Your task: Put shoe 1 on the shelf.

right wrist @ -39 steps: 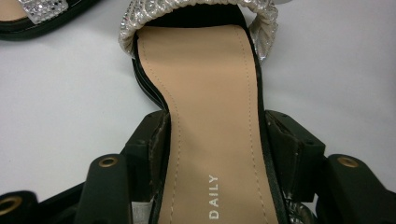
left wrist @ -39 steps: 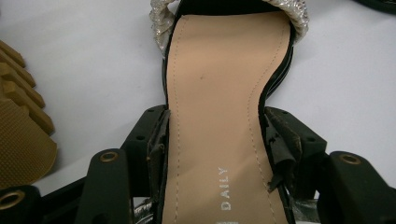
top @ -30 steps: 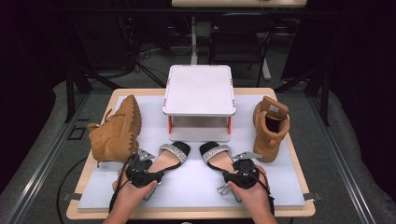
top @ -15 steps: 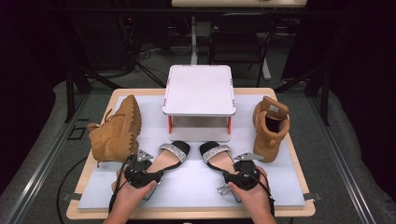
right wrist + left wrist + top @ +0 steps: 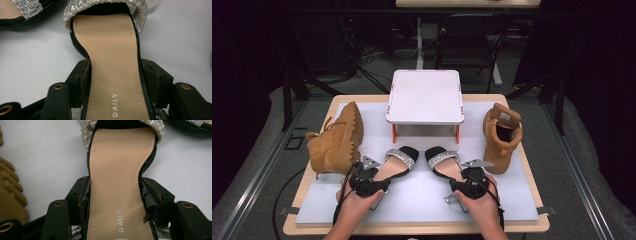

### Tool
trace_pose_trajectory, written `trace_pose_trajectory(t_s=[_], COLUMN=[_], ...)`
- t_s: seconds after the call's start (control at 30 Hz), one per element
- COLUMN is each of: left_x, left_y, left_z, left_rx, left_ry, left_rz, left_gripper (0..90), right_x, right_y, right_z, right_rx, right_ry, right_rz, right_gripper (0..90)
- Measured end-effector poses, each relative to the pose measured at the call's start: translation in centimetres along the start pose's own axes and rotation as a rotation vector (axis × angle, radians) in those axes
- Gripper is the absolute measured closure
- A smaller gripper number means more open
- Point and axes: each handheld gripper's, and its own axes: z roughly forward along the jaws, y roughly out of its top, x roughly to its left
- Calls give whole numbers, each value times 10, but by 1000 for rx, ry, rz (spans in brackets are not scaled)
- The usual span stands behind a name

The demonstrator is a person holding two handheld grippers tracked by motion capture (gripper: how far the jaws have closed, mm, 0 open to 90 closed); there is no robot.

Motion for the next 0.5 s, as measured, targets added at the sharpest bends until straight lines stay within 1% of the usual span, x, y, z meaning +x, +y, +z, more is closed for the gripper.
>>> trace_pose_trajectory(t_s=[0.07, 0.13, 0.17, 0.2, 0.27, 0.37, 0.43, 0.5], left_x=[0, 0, -1, -1, -1, 1, 1, 2], left_y=[4, 7, 9, 12, 17, 24, 28, 32], left_z=[4, 6, 8, 9, 12, 17, 20, 24], left_rx=[-1, 1, -5, -5, -6, -6, 0, -4], left_ry=[9, 7, 12, 15, 16, 24, 33, 37], left_rz=[-1, -4, -13, -8, -15, -21, -17, -22], left_gripper=[421, 421, 421, 421, 421, 421, 421, 421], right_x=[0, 0, -1, -2, -4, -7, -8, -9], right_y=[2, 4, 5, 6, 9, 15, 20, 23], right_z=[2, 5, 7, 8, 11, 14, 17, 19], right_rx=[3, 8, 14, 16, 13, 11, 9, 13], right_ry=[-5, -12, -15, -16, -17, -25, -29, -28], right_rz=[0, -3, -5, 0, 8, 6, 15, 26], right_gripper=[420, 420, 421, 421, 420, 420, 421, 421])
